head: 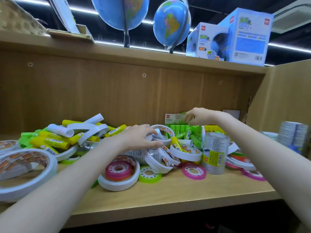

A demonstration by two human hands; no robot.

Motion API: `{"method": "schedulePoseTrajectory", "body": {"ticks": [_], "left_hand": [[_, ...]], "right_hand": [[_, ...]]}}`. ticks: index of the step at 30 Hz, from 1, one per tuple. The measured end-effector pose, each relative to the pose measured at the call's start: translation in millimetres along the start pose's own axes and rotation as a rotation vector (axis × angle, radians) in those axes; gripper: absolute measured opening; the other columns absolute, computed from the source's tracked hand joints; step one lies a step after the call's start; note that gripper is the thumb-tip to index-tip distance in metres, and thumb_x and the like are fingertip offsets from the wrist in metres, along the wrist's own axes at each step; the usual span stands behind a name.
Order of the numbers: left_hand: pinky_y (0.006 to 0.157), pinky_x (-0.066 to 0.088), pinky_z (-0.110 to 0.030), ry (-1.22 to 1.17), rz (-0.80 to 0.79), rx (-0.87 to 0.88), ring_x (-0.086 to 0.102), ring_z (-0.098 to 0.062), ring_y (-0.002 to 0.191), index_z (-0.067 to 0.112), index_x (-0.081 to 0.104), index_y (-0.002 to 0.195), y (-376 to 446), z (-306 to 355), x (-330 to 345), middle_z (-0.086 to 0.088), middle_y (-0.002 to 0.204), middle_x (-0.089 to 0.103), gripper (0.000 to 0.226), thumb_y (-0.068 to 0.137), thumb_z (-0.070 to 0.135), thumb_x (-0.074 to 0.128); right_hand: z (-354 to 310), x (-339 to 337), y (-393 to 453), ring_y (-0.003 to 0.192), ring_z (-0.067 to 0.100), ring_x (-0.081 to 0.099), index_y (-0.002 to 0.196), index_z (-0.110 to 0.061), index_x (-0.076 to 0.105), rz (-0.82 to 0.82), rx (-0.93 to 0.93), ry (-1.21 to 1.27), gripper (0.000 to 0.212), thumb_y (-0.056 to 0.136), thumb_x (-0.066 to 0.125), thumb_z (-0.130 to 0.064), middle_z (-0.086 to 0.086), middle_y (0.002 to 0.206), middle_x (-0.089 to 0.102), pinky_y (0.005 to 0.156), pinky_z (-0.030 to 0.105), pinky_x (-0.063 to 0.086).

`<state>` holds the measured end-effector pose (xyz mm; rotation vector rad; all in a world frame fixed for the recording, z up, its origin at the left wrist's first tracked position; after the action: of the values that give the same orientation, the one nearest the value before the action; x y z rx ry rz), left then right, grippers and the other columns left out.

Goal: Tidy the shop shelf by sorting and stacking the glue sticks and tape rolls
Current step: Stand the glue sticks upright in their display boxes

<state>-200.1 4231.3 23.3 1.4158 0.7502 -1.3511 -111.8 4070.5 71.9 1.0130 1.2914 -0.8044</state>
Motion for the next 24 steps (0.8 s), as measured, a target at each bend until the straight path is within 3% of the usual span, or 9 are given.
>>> {"method": "schedulePoseTrajectory", "body": {"ticks": [2,5,8,9,11,17,21,24], "left_hand": [[0.105,0.033,-0.041,-0.065,0.046,0.018,0.041,-0.019,0.127,0.027,0.049,0.131,-2,2,-5,0.003,0.137,0.044,0.062,0.082,0.066,0.048],[0.103,0.036,-0.036,-0.133,0.18,0.023,0.045,-0.018,0.123,0.022,0.056,0.125,-14,0,-26,0.001,0.132,0.05,0.046,0.09,0.051,0.048],[0.088,0.044,-0.032,-0.053,0.266,-0.039,0.053,-0.019,0.107,0.02,0.061,0.117,-39,-20,-54,0.001,0.123,0.053,0.045,0.086,0.049,0.045],[0.084,0.045,-0.03,-0.033,0.275,-0.075,0.053,-0.02,0.102,0.019,0.061,0.117,-50,-31,-63,0.0,0.123,0.053,0.038,0.09,0.042,0.047],[0.091,0.043,-0.032,0.006,0.283,-0.155,0.052,-0.021,0.108,0.02,0.059,0.119,-75,-60,-80,-0.003,0.124,0.052,0.03,0.093,0.03,0.049],[0.092,0.041,-0.029,0.095,0.25,-0.407,0.053,-0.023,0.111,0.018,0.059,0.12,-151,-169,-106,-0.006,0.118,0.058,0.03,0.092,0.019,0.049],[0.093,0.038,-0.022,0.037,0.216,-0.515,0.054,-0.019,0.114,0.018,0.059,0.121,-174,-228,-101,-0.002,0.124,0.06,0.03,0.092,0.021,0.052],[0.094,0.044,-0.03,-0.025,0.161,-0.509,0.058,-0.018,0.107,0.025,0.059,0.12,-173,-251,-85,-0.002,0.12,0.062,0.031,0.089,0.025,0.057]], "right_hand": [[-2,2,-4,0.105,0.025,0.058,0.12,-0.019,0.058,-0.038,-0.005,0.011,0.032,0.09,0.049,-0.01,0.006,0.123,0.057,0.083,0.032,0.051],[-12,-10,-9,0.101,0.023,0.058,0.114,-0.02,0.061,0.048,-0.041,0.034,0.029,0.089,0.049,-0.011,0.005,0.12,0.06,0.086,0.03,0.047],[-50,-31,-14,0.102,0.02,0.059,0.111,-0.02,0.063,0.153,-0.141,0.098,0.025,0.088,0.053,-0.013,0.002,0.113,0.065,0.086,0.026,0.043],[-70,-36,-13,0.101,0.019,0.06,0.111,-0.019,0.062,0.16,-0.186,0.14,0.025,0.089,0.054,-0.012,0.0,0.112,0.065,0.087,0.025,0.044],[-121,-40,-11,0.101,0.018,0.059,0.113,-0.019,0.062,0.151,-0.304,0.192,0.025,0.089,0.056,-0.014,-0.003,0.109,0.065,0.09,0.027,0.044],[-287,-24,-3,0.099,0.014,0.059,0.109,-0.02,0.065,0.12,-0.669,0.324,0.024,0.086,0.06,-0.013,-0.002,0.104,0.066,0.087,0.023,0.043],[-371,4,6,0.094,0.013,0.053,0.114,-0.02,0.064,0.1,-0.826,0.144,0.027,0.087,0.058,-0.016,-0.003,0.106,0.061,0.088,0.026,0.042],[-395,27,27,0.093,0.02,0.054,0.117,-0.022,0.059,0.127,-0.78,-0.037,0.033,0.085,0.062,-0.02,0.001,0.105,0.059,0.079,0.028,0.045]]}}
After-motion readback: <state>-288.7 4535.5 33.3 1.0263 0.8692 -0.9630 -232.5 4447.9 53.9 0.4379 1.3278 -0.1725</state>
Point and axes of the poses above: each hand's wrist, its own y-axis towards the middle knuckle, its own x-axis out of the palm, z = x × y, the point moved 10 cm from there along y, towards the middle knuckle
